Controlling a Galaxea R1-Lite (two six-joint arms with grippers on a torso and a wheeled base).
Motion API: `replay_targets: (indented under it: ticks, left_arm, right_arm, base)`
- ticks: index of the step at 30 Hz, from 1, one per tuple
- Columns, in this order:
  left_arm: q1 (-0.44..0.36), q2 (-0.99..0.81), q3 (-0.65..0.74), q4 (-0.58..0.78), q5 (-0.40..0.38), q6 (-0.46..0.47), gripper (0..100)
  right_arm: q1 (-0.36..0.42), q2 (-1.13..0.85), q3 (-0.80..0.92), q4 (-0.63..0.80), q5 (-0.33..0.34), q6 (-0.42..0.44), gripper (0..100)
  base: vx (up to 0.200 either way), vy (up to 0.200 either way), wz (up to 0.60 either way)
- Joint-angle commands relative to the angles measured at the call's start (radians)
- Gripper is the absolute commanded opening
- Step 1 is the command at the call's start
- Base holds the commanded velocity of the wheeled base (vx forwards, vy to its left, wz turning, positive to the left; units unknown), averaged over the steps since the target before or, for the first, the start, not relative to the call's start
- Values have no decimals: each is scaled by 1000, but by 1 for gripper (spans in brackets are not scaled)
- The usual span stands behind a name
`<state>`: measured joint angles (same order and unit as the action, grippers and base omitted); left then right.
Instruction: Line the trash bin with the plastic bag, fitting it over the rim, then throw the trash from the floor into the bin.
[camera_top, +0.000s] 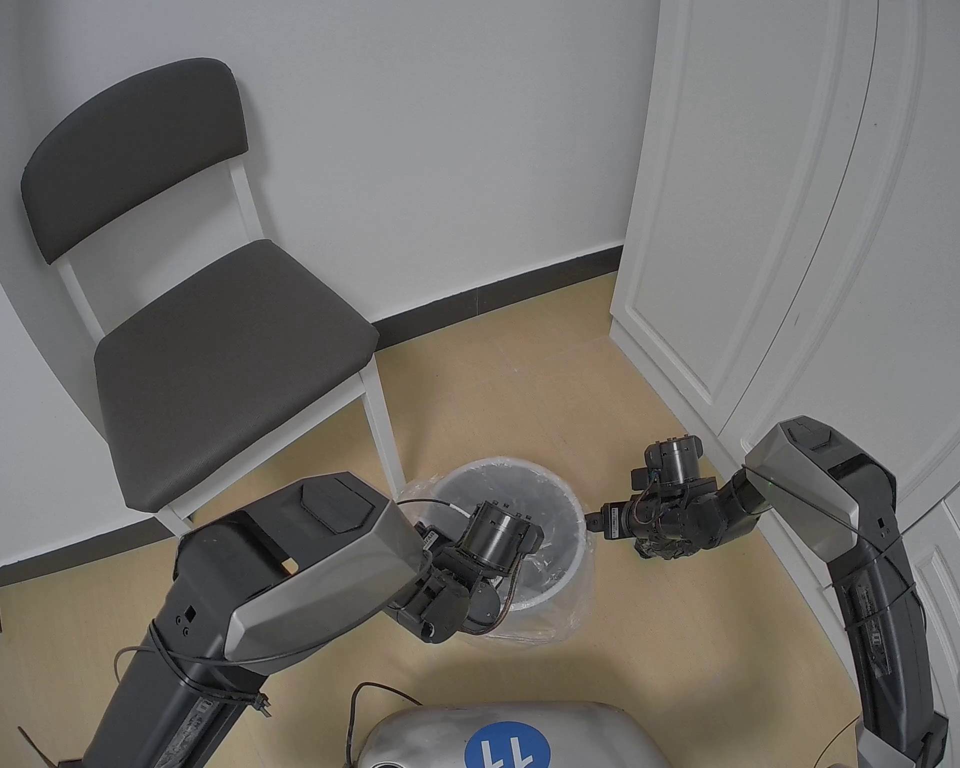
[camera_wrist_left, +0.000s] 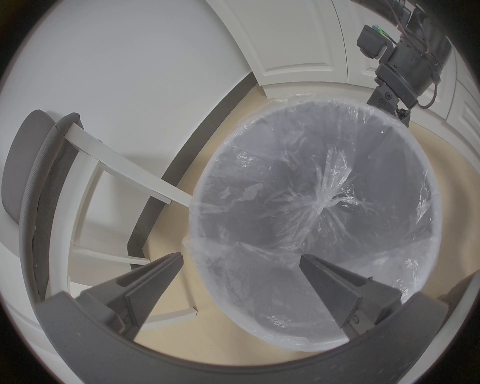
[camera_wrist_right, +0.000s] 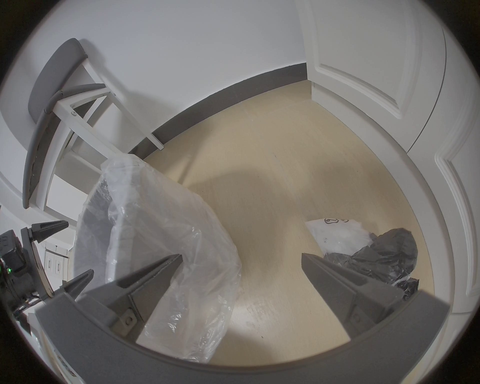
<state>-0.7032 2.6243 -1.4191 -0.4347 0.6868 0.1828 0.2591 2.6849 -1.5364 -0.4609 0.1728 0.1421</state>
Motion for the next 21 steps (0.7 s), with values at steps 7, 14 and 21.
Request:
replay_targets:
  ticks: [7, 14, 21]
  left_arm:
    - [-7, -6, -3, -1, 0, -2, 100]
    - [-19, 14, -4, -36, 2, -2, 100]
    - [-22, 14, -1, -42, 2, -5, 100]
  right_arm:
    - [-15, -185, 110, -5, 14, -4, 100]
    - [-69, -281, 217, -67, 44, -107, 100]
    - [-109, -148, 154, -56, 27, -205, 100]
  base:
    - [0, 0, 0]
    - [0, 0, 0]
    - [0, 0, 0]
